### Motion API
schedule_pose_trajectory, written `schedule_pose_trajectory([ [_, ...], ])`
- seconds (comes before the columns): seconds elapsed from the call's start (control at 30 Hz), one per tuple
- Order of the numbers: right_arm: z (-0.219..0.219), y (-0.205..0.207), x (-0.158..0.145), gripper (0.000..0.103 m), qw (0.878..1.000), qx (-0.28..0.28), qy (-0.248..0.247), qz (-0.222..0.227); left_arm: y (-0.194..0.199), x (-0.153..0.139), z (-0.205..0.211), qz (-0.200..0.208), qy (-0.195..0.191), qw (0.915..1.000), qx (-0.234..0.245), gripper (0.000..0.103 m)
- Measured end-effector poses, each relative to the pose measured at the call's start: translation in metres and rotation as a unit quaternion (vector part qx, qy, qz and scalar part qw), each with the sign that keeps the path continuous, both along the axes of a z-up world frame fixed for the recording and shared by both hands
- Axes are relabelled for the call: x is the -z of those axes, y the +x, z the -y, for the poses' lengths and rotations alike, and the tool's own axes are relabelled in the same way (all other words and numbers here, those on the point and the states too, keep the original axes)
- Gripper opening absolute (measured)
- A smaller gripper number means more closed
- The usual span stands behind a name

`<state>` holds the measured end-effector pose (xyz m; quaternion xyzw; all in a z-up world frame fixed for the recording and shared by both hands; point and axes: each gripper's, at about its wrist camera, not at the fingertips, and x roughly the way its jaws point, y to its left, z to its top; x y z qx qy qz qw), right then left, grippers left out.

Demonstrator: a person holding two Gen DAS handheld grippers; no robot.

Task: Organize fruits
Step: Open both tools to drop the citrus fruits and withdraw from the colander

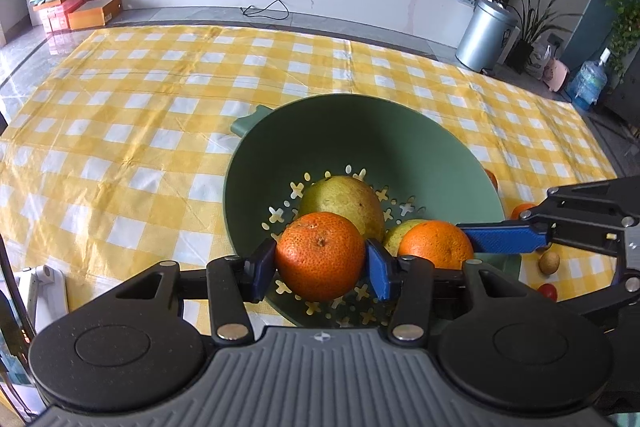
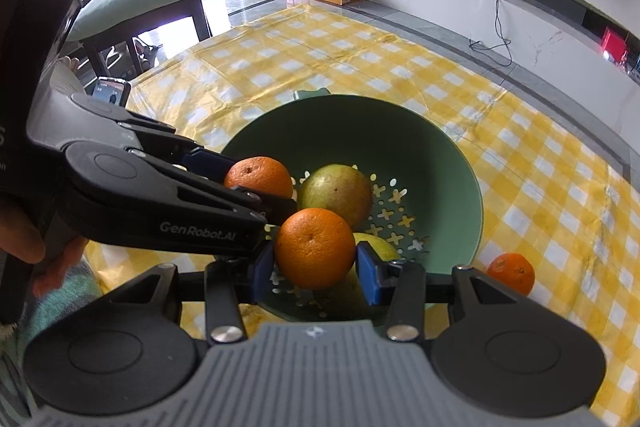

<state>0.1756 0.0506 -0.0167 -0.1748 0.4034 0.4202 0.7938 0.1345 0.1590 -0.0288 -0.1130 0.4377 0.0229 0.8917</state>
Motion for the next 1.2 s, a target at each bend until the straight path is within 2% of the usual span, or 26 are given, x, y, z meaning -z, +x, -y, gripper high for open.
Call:
schedule_pose_trajectory([
  [0.23,-0.015,0.005,0.01,0.042,0.999,-0.008,-0.006,-0.054,0.0,-0.002,-0.007,0.007,-0.022,0.9997,-0.011,0.06],
  [0.43,-0.019,0.007,0.013,0.042,0.997,-0.004,-0.017,-0.077,-0.002,-0.002,-0.008,0.012,-0.029,0.9993,-0.018,0.06],
  [0.73,-0.023,0.006,0.011,0.045,0.997,0.009,-0.03,-0.074,-0.004,-0.002,-0.005,0.012,-0.025,0.9995,-0.016,0.06],
  [0.8,-0.021,0.005,0.01,0.053,0.997,0.01,-0.033,-0.064,-0.004,-0.002,-0.005,0.012,-0.025,0.9995,-0.015,0.06],
  [0.93,-0.015,0.007,0.007,0.058,0.998,0.019,-0.039,-0.048,-0.004,-0.001,-0.004,0.012,-0.021,0.9996,-0.016,0.061],
  [1.1,-0.004,0.016,0.006,0.059,0.997,0.041,-0.017,-0.066,-0.006,-0.004,0.002,0.008,-0.013,0.9998,-0.016,0.061],
  [1.2,0.005,0.012,-0.001,0.059,0.997,0.048,0.0,-0.059,-0.009,-0.01,0.005,0.013,-0.008,0.9998,-0.016,0.061],
])
